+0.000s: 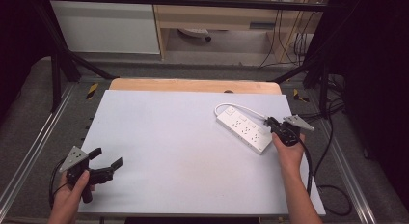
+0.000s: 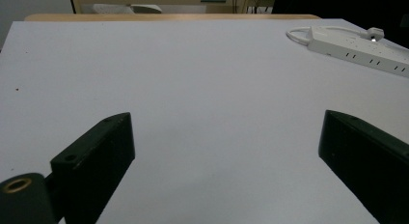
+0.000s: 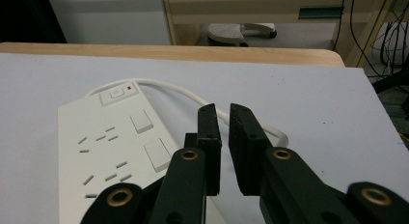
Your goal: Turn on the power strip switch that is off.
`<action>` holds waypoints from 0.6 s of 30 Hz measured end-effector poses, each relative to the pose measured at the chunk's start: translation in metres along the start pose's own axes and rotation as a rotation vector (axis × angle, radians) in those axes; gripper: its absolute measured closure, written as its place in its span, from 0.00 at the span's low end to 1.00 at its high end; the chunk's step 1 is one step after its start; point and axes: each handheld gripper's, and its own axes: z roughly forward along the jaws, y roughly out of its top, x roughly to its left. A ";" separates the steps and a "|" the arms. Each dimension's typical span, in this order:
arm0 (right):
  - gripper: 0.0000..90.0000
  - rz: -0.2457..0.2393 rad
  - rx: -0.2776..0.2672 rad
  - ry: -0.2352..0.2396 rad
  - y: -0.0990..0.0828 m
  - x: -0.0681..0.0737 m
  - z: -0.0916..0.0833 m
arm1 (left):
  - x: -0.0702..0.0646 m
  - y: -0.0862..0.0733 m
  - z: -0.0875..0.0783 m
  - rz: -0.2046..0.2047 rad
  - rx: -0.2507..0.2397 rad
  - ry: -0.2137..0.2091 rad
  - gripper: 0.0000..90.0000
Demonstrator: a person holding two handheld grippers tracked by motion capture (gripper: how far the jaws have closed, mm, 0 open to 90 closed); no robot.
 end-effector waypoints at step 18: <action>1.00 -0.037 0.055 0.021 -0.007 0.012 0.007 | 0.000 0.000 0.000 0.006 -0.005 -0.002 0.06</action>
